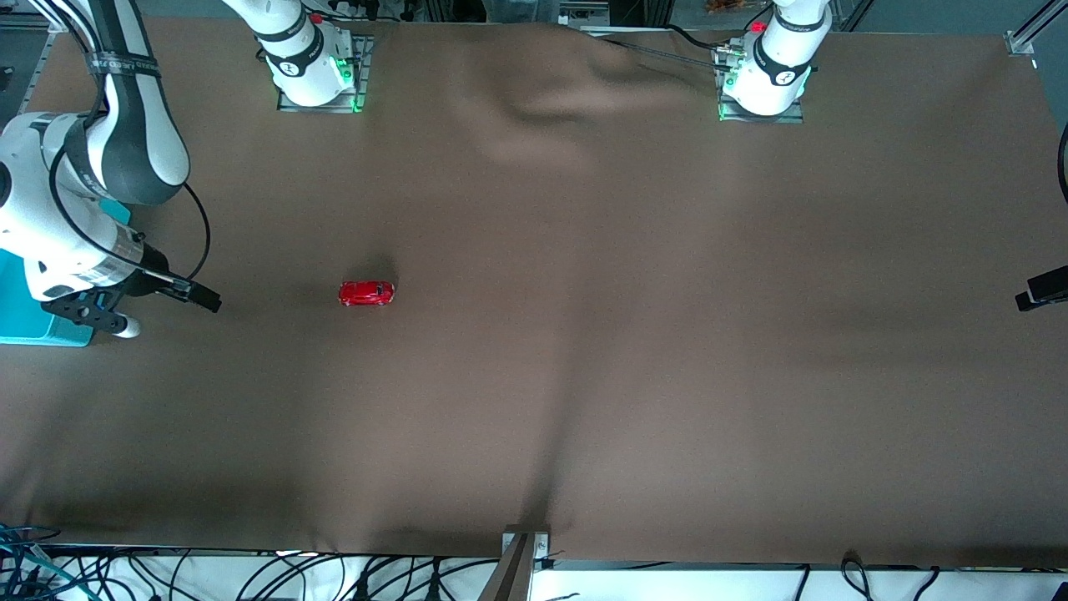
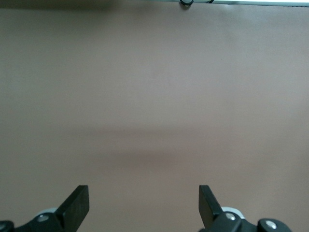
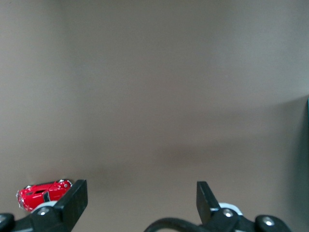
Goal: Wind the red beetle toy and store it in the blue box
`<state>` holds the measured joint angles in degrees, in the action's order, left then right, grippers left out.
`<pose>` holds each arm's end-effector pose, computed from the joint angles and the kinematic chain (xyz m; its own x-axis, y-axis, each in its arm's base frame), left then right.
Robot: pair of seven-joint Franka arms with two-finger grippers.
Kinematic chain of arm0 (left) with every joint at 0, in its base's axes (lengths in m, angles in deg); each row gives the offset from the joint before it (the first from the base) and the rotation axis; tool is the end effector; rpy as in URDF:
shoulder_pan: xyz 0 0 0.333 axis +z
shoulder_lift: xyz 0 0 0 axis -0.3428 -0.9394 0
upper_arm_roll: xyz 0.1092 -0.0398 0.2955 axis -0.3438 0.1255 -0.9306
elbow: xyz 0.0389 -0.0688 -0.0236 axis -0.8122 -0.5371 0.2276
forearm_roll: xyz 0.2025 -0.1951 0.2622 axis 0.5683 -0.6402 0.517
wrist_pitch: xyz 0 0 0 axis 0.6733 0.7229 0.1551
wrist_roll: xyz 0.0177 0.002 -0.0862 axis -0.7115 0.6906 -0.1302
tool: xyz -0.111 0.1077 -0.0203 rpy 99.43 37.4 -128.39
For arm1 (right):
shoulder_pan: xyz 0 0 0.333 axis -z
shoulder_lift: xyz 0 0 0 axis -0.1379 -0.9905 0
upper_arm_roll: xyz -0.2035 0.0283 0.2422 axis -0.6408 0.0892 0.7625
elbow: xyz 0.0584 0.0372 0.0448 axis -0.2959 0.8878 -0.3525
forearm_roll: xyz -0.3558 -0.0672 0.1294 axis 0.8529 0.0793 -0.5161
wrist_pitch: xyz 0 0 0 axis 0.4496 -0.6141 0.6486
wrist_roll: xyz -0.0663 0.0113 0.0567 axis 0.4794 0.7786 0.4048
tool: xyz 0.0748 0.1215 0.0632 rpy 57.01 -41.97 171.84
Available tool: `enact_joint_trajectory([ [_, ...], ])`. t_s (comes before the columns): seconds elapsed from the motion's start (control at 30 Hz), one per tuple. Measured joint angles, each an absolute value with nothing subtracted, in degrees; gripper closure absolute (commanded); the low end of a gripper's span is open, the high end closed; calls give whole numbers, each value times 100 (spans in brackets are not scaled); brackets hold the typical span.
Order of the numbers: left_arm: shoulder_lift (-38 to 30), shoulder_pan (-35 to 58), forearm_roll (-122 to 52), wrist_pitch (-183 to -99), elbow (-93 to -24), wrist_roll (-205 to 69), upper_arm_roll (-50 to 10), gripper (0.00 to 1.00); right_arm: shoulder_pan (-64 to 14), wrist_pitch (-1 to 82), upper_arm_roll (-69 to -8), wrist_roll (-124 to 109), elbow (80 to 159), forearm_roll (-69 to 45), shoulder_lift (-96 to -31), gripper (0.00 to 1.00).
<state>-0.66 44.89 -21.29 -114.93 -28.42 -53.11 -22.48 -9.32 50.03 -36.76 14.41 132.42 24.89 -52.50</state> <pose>0.6423 0.1455 0.5201 0.9994 0.0320 0.0096 0.0317 -0.9992 0.0229 0.5976 -0.0237 0.3340 0.9460 -0.3231 0.0268 -0.3234 -0.9463 0.0059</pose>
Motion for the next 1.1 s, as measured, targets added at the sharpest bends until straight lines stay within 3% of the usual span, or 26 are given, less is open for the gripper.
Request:
enact_joint_trajectory([
  [0.67, -72, 4666, -2172, -11493, -2842, -4971, -2259, 0, -1616, 5763, -3603, 4650, 14029, 2489, -5290, 0],
  [1.1, -64, 4681, -2202, -11493, -2823, -4958, -2250, 0, -1757, 6374, -3228, 6799, 14181, 2488, -5729, 0],
])
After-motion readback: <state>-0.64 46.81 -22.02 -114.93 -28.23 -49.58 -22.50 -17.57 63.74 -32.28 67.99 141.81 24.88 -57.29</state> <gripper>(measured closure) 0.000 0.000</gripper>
